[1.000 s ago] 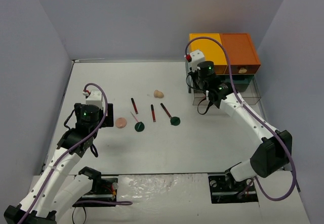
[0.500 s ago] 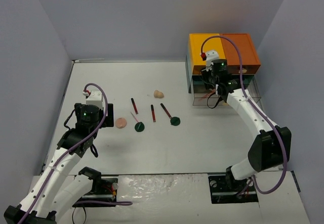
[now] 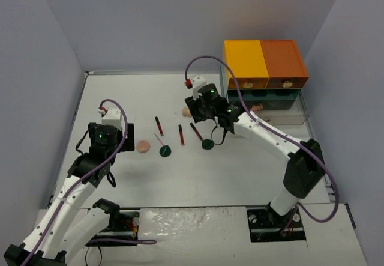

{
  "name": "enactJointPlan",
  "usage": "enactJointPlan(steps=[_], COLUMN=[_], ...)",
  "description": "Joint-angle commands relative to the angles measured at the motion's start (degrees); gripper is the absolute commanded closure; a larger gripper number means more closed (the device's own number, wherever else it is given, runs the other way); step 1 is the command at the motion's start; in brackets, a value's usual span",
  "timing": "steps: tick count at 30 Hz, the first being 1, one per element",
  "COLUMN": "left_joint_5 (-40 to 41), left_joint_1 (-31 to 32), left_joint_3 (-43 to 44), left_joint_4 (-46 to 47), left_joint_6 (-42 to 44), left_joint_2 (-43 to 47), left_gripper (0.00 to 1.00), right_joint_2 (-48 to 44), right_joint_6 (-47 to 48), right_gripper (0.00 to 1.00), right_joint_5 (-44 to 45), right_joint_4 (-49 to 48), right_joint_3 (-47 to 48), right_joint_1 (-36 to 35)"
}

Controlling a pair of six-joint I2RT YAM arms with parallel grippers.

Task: Organize the makeup

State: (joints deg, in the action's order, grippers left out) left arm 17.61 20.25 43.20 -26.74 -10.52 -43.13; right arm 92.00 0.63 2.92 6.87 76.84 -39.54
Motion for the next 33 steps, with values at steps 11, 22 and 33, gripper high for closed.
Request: enactJointPlan(steps=[11, 22, 33], left_joint_5=[1.56, 1.22, 1.2], left_joint_1=[0.05, 0.12, 0.14], left_joint_3=[1.63, 1.62, 1.54], left_joint_4=[2.73, 2.57, 2.7], left_joint_6=[0.75, 0.68, 0.68], left_joint_2=[0.42, 0.42, 0.38], left_gripper=[0.03, 0.03, 0.03], right_joint_2=[25.55, 36.26, 39.92], right_joint_6=[-10.17, -8.77, -7.56], right_gripper=[0.62, 0.67, 0.96], right_joint_5=[4.14, 4.39, 3.78], right_joint_4=[-5.39, -8.41, -8.63], right_joint_3=[14.89, 19.99, 21.19], right_joint_1=[-15.09, -16.53, -16.53])
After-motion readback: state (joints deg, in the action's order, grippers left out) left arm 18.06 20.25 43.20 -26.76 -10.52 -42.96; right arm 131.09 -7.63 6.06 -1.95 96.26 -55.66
